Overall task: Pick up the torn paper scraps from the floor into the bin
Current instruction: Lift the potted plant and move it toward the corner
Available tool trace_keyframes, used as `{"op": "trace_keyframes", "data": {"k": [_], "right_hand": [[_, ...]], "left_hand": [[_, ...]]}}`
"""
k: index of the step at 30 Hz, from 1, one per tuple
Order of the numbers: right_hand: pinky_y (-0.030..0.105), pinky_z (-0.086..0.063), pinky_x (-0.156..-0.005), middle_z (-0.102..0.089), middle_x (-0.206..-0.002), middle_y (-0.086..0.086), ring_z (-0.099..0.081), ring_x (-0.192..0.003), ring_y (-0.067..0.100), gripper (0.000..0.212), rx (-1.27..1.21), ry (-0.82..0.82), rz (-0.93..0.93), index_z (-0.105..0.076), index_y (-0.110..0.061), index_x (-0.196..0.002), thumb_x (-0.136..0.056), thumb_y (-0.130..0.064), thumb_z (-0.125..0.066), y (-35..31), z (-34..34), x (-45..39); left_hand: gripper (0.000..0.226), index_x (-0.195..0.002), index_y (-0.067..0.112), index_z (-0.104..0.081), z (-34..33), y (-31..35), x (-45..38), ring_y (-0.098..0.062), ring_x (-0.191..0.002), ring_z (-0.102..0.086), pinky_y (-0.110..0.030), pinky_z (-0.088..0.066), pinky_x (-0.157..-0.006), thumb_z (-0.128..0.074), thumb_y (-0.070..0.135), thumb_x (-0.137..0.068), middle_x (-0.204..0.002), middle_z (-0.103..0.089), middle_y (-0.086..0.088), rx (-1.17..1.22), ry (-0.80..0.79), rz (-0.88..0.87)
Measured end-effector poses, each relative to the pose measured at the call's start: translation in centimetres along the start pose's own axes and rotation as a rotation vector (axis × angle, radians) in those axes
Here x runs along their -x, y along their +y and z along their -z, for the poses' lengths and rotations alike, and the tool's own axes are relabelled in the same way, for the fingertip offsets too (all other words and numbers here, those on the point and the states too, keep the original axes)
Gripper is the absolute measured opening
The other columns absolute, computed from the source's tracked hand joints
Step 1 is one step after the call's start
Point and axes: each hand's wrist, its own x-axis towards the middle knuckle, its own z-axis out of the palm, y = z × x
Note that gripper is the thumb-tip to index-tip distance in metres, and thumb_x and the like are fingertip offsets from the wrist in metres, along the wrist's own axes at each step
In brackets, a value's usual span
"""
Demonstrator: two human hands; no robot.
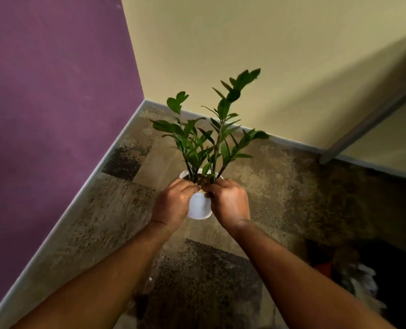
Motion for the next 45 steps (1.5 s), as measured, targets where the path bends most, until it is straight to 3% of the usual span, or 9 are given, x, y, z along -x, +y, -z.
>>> {"op": "trace_keyframes", "data": {"k": [7, 13, 19, 24, 29, 33, 37, 45], "right_hand": [[0.038, -0.052, -0.052, -0.072, -0.092, 0.003, -0.064, -0.080, 0.031, 0.021, 0.013, -0.010, 0.097, -0.077, -0.014, -0.091, -0.071, -0.005, -0.074, -4.2, 11.5, -5.0], [0.039, -0.053, -0.049, -0.071, -0.096, 0.003, -0.064, -0.086, 0.032, 0.026, 0.010, -0.011, 0.199, -0.077, -0.014, -0.094, -0.071, -0.003, -0.075, -8.3, 15.4, -10.8], [0.037, -0.052, -0.049, -0.069, -0.093, 0.004, -0.063, -0.085, 0.032, 0.018, 0.013, 0.020, 0.247, -0.076, -0.013, -0.092, -0.076, -0.005, -0.074, -11.2, 13.2, -17.1], [0.034, -0.050, -0.049, -0.071, -0.093, 0.004, -0.064, -0.086, 0.032, 0.016, 0.035, 0.030, 0.236, -0.077, -0.014, -0.092, -0.077, -0.007, -0.074, -11.9, 10.4, -23.7], [0.034, -0.050, -0.050, -0.071, -0.093, 0.003, -0.064, -0.086, 0.031, 0.021, 0.042, 0.040, 0.235, -0.077, -0.016, -0.091, -0.084, -0.015, -0.058, -12.0, 8.7, -29.7], [0.033, -0.050, -0.051, -0.072, -0.095, 0.004, -0.064, -0.087, 0.031, 0.018, 0.056, 0.022, 0.217, -0.077, -0.015, -0.094, -0.082, -0.011, -0.064, -11.7, 7.2, -33.7], [0.034, -0.051, -0.050, -0.072, -0.095, 0.005, -0.064, -0.087, 0.032, 0.019, 0.042, 0.002, 0.211, -0.077, -0.014, -0.095, -0.078, -0.007, -0.075, -10.6, 4.6, -37.9], [0.034, -0.054, -0.056, -0.073, -0.097, 0.008, -0.065, -0.089, 0.034, 0.020, -0.019, 0.018, 0.306, -0.077, -0.010, -0.093, -0.082, -0.006, -0.061, -7.2, -2.2, -45.5]], "left_hand": [[0.025, -0.097, 0.005, -0.075, 12.6, 4.5, -5.1, -0.030, -0.088, -0.067, -0.039, -0.059, -0.070, -0.061, 0.005, -0.076, -0.094, -0.072, -0.010, -0.001, -0.018, 0.008], [0.025, -0.100, 0.006, -0.075, 19.7, 3.3, -8.3, -0.026, -0.091, -0.067, -0.038, -0.059, -0.074, -0.055, 0.012, -0.085, -0.098, -0.073, -0.009, -0.014, -0.002, 0.048], [0.026, -0.099, 0.003, -0.074, 22.0, -2.8, -11.6, -0.027, -0.090, -0.066, -0.037, -0.057, -0.078, -0.051, 0.014, -0.090, -0.098, -0.071, -0.011, -0.018, 0.067, 0.015], [0.024, -0.100, 0.004, -0.073, 21.9, -9.1, -16.4, -0.029, -0.093, -0.065, -0.041, -0.056, -0.077, -0.052, 0.010, -0.089, -0.100, -0.070, -0.011, -0.018, 0.033, -0.009], [0.020, -0.099, 0.007, -0.073, 22.5, -13.4, -21.2, -0.028, -0.091, -0.064, -0.039, -0.057, -0.074, -0.068, 0.000, -0.081, -0.098, -0.070, -0.008, -0.027, 0.022, -0.037], [0.024, -0.094, 0.005, -0.074, 22.9, -15.8, -24.9, -0.028, -0.087, -0.066, -0.035, -0.058, -0.071, -0.075, -0.006, -0.073, -0.093, -0.071, -0.009, -0.043, 0.040, -0.052], [0.024, -0.095, 0.005, -0.075, 21.8, -19.1, -28.0, -0.028, -0.088, -0.067, -0.035, -0.058, -0.070, -0.074, -0.006, -0.073, -0.094, -0.072, -0.010, -0.044, 0.045, -0.046], [0.024, -0.096, 0.006, -0.076, 17.4, -25.3, -33.4, -0.027, -0.090, -0.067, -0.034, -0.059, -0.069, -0.077, -0.001, -0.074, -0.095, -0.073, -0.009, -0.083, -0.004, 0.043]]}}
